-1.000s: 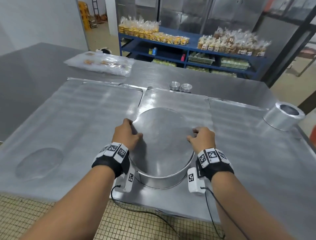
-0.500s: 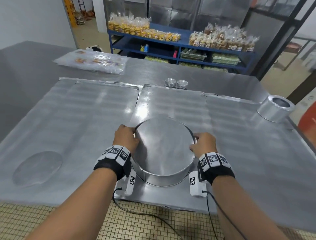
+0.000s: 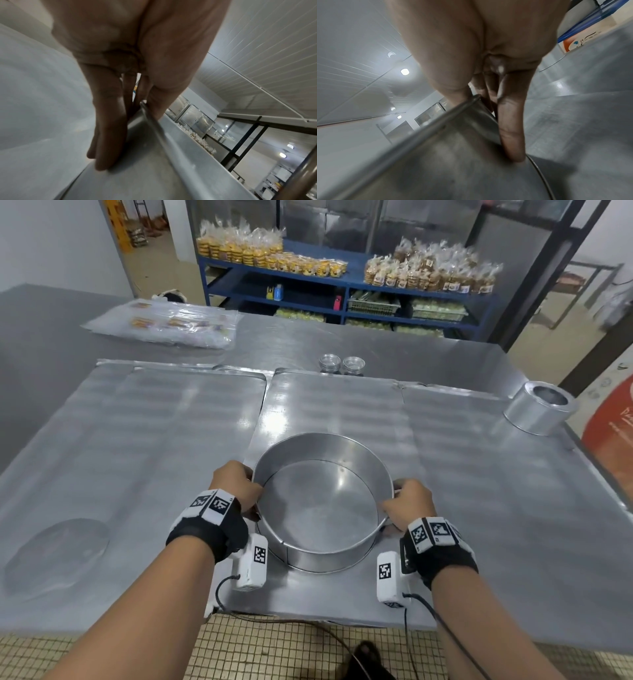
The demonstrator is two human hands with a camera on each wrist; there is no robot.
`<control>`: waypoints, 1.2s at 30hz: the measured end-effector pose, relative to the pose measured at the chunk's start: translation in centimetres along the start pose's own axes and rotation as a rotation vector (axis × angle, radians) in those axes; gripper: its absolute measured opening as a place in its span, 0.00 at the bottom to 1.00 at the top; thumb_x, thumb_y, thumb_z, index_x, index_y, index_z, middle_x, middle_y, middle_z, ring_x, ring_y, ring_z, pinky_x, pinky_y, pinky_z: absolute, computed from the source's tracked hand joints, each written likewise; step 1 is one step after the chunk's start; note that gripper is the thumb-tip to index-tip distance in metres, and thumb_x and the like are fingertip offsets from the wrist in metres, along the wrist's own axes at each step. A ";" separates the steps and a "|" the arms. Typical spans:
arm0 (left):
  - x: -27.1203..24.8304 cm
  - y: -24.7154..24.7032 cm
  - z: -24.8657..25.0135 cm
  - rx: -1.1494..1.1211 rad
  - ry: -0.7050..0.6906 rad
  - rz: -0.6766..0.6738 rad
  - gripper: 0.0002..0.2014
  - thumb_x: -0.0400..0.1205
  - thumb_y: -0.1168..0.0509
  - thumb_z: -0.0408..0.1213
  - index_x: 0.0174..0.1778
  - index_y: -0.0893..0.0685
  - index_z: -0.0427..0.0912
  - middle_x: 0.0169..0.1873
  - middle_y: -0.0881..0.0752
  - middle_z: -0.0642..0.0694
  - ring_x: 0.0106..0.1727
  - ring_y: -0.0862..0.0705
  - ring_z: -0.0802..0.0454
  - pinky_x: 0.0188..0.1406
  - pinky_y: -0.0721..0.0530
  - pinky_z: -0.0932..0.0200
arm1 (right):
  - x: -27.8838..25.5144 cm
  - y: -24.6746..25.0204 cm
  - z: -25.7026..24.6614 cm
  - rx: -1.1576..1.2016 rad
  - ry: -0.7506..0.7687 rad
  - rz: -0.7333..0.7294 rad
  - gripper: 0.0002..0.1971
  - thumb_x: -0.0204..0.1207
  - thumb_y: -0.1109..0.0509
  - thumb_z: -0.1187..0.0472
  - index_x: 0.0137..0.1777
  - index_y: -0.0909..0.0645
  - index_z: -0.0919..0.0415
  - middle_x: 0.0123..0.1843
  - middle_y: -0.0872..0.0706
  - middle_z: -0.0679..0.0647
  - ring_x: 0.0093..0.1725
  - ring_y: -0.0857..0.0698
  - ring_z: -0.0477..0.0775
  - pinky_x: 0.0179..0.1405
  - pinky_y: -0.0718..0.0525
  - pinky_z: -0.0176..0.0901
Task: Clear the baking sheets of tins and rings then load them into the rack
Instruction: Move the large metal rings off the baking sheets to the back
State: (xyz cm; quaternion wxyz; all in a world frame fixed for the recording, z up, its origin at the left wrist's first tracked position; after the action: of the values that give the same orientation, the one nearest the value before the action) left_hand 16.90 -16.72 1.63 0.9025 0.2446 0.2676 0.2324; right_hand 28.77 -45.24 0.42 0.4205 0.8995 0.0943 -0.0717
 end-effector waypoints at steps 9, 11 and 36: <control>4.4 -1.4 5.6 -0.162 -0.069 0.118 0.09 0.68 0.34 0.26 0.34 0.09 0.40 0.34 0.09 0.36 0.30 0.09 0.36 0.33 0.08 0.40 | 4.2 2.3 0.2 0.371 -0.017 0.062 0.07 0.64 0.21 0.54 0.40 0.11 0.54 0.38 0.08 0.49 0.41 0.08 0.55 0.45 0.09 0.50; 5.7 -2.2 7.5 -0.220 -0.086 0.134 0.10 0.66 0.35 0.26 0.33 0.09 0.41 0.34 0.09 0.36 0.31 0.09 0.35 0.33 0.08 0.40 | 5.7 2.6 0.0 0.496 -0.084 0.010 0.11 0.58 0.20 0.51 0.38 0.11 0.55 0.38 0.07 0.53 0.39 0.07 0.60 0.42 0.08 0.58; 24.7 -20.0 28.9 -0.677 -0.094 0.028 0.03 0.68 0.24 0.24 0.34 0.11 0.31 0.33 0.08 0.36 0.35 0.07 0.39 0.44 0.08 0.46 | 32.4 10.7 -1.4 1.224 -0.212 0.122 0.17 0.72 0.34 0.82 0.59 0.17 0.71 0.47 0.11 0.67 0.35 0.08 0.66 0.38 0.08 0.59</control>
State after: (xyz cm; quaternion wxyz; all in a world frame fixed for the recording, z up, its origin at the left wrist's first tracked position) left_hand 58.41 -27.80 2.51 0.9405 -0.0549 0.1299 0.3091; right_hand 62.75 -47.34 2.49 -0.1608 0.9692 -0.0575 -0.1775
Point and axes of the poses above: each hand's wrist, its own x-axis towards the middle knuckle, its own y-axis out of the back of the hand, z = x × y, the point moved 3 cm from there along x, towards the middle knuckle
